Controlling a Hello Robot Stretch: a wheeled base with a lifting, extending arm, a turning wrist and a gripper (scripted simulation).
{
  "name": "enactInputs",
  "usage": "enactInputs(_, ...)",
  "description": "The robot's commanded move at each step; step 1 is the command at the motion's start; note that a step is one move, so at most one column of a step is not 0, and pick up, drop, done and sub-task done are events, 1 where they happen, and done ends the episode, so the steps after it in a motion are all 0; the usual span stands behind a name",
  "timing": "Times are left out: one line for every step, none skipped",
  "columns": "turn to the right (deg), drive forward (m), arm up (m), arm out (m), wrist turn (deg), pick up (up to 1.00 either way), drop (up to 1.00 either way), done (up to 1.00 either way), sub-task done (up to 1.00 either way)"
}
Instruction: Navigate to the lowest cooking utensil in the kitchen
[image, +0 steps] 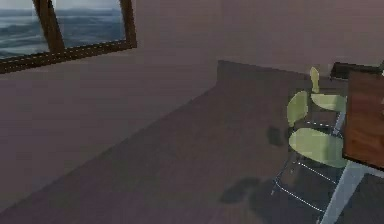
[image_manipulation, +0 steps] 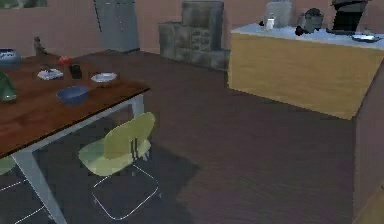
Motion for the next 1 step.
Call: enactInputs(0.0,1.00,0.00,0.00,0.0,0.00,0.00,0.00,0.00)
